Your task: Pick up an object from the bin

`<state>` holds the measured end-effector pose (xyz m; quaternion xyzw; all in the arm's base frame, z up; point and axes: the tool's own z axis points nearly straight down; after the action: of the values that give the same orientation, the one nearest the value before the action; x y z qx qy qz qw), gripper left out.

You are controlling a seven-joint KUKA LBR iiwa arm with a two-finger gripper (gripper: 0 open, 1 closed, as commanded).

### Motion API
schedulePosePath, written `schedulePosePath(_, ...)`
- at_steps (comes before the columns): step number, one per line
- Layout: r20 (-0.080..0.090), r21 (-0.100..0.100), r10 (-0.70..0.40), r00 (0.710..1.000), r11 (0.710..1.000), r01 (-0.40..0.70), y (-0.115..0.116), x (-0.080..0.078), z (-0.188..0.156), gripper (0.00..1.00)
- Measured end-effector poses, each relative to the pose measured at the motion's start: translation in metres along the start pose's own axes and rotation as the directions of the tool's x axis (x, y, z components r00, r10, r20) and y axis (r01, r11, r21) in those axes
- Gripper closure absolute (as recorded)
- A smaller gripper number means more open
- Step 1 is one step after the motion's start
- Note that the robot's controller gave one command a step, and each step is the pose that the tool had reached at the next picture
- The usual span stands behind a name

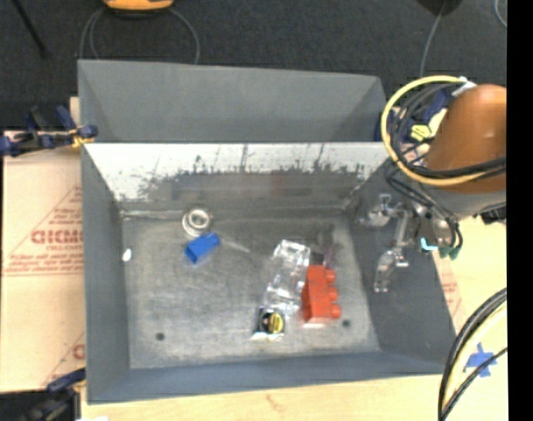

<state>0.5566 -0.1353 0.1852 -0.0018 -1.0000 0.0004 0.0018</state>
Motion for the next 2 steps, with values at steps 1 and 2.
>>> schedulePosePath(1,0.01,0.011,-0.672,0.74,0.74,0.672,0.046,-0.01,0.111,0.0)
schedulePosePath(2,0.006,0.002,-0.751,0.66,0.66,0.751,0.108,0.044,0.084,0.0)
